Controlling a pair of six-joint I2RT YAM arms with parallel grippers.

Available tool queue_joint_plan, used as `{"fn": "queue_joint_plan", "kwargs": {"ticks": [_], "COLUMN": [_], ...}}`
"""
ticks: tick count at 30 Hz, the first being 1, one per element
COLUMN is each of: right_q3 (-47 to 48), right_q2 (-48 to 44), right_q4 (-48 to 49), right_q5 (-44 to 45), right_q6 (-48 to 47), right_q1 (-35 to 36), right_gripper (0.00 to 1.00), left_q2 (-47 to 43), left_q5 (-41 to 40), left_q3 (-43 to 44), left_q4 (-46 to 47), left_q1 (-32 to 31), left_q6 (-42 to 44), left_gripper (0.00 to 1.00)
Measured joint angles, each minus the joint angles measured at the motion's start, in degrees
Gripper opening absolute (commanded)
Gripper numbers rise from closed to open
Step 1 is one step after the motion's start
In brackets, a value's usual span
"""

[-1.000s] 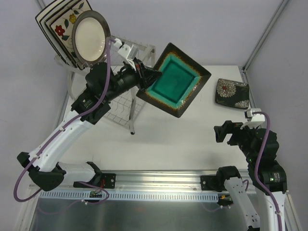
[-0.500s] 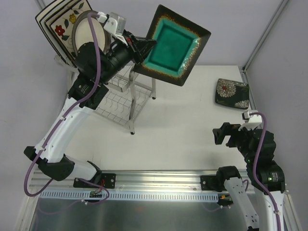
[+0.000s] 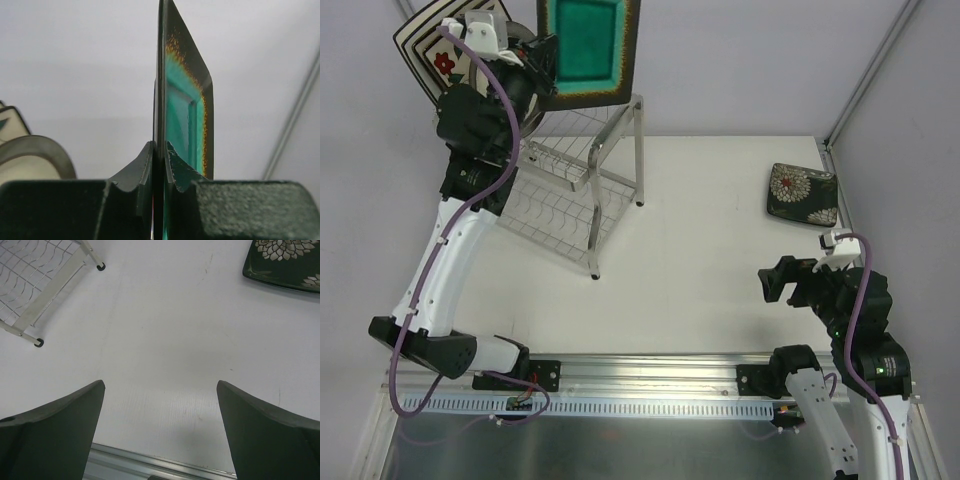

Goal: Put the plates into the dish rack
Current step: Insert the plate into the dish rack

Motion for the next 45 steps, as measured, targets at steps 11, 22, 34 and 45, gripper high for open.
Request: {"fn": "queue_joint_plan", "kwargs": {"ticks": [11, 22, 34, 45], "right_q3": [-0.9, -0.9, -0.9, -0.9], "right_q2": [0.2, 0.3, 0.5, 2.2], "right_q4": [0.1, 0.0, 0.0, 0.0], "right_q5": [-0.2, -0.3, -0.3, 0.2], "right_q6": [-0.2, -0.2, -0.2, -1.4], "right_q1": [0.0, 0.1, 0.1, 0.1], "right_gripper": [0.99, 1.0, 1.0, 1.0], "left_q2": [-3.1, -3.9, 0.0, 3.8], "left_q5": [-3.9, -2.8, -1.6, -0.7], "left_q3": [-3.9, -5.7, -5.7, -5.7], "left_q4": [4.1, 8.5, 11.1, 11.6], "left_q1": [10.0, 13.0, 14.0, 14.1], "left_q6": [1.9, 7.0, 12.0, 15.1], "left_gripper": [0.0, 0.0, 0.0, 0.0]}}
